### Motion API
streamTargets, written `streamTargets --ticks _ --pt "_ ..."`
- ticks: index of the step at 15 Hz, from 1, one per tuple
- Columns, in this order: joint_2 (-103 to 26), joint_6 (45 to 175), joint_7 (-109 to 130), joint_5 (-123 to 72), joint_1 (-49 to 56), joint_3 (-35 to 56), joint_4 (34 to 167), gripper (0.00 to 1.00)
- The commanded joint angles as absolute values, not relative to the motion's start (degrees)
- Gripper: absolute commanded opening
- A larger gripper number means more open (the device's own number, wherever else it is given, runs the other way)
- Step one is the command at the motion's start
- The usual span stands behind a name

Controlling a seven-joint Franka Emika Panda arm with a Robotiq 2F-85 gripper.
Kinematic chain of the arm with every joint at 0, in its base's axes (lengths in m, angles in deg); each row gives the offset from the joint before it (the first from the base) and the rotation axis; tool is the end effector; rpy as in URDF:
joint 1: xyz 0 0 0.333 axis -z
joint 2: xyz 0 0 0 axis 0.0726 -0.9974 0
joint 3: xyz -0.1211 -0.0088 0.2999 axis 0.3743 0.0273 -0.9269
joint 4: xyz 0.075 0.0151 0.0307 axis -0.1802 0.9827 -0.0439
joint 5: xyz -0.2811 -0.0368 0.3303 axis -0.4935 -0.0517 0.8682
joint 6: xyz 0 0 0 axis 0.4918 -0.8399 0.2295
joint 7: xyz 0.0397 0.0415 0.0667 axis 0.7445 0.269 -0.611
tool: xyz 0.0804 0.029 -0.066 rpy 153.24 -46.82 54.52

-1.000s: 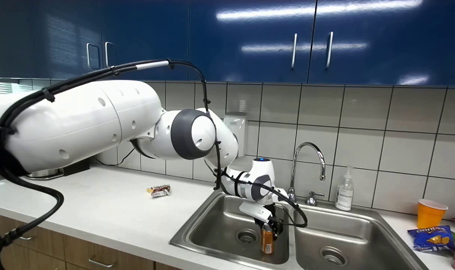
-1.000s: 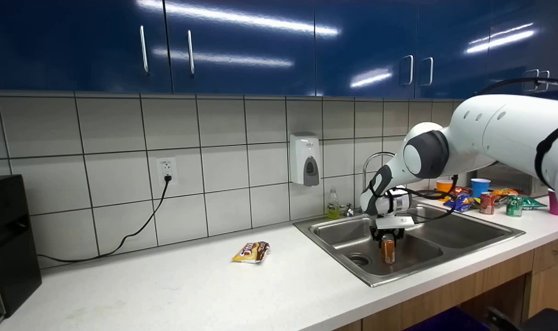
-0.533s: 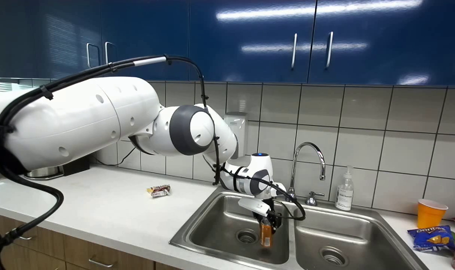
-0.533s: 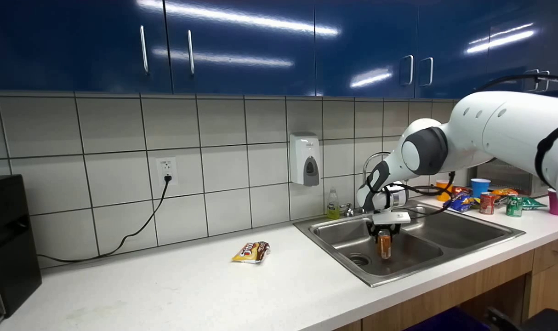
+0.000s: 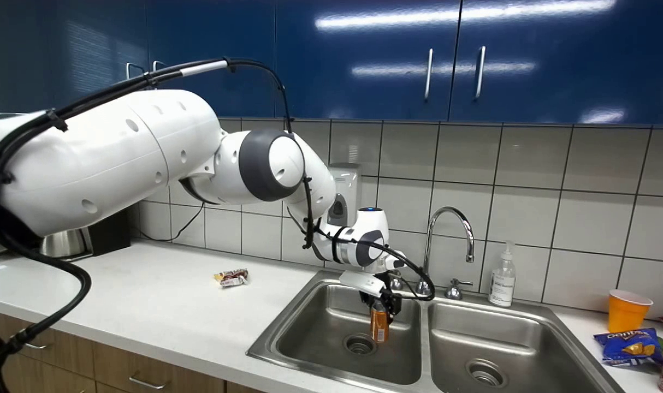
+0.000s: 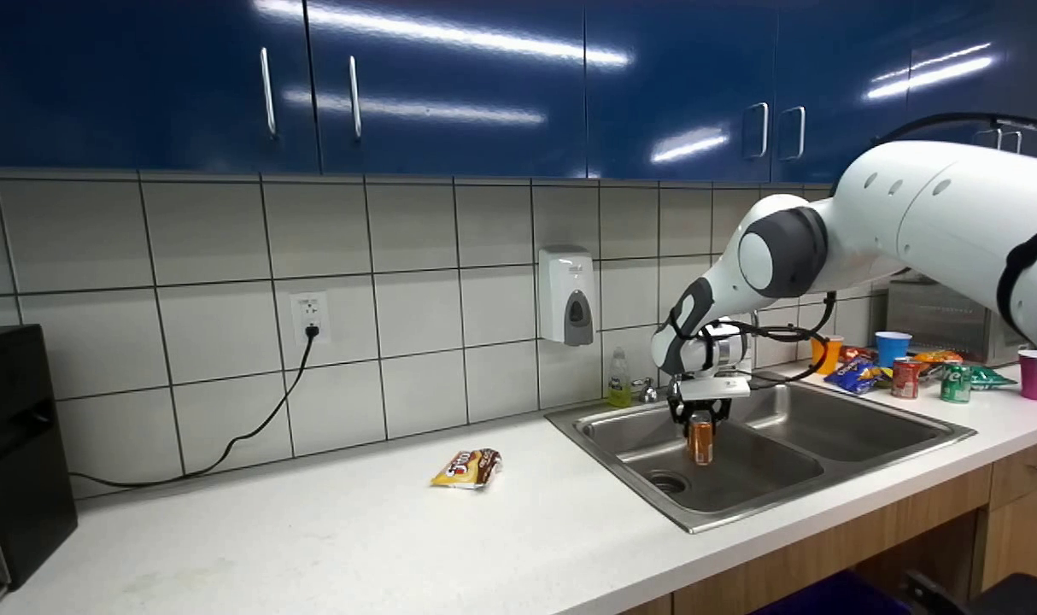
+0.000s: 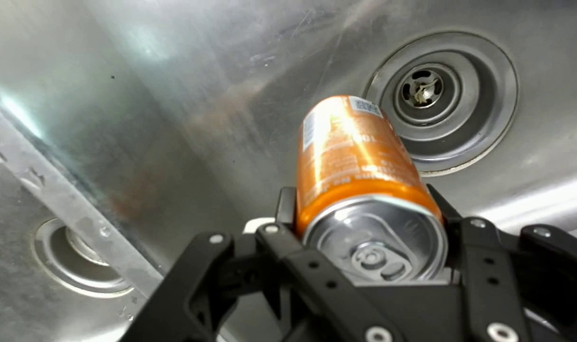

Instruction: Remove the red can from the sink and place it on the counter.

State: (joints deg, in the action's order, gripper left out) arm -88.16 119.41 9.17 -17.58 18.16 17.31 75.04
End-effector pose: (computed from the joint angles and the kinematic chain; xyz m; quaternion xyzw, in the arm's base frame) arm 0.7489 -0.2954 0.0732 0.9718 -0.2085 0.0865 0.0677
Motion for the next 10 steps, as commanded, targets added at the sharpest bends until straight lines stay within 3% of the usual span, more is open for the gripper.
streamTargets --ticks 1,10 --pt "-80.1 119.4 8.3 -17.5 16.8 16.9 84.8 0.38" --pt "-67.3 121.4 8.1 -18.4 15.9 15.9 101.7 0.38"
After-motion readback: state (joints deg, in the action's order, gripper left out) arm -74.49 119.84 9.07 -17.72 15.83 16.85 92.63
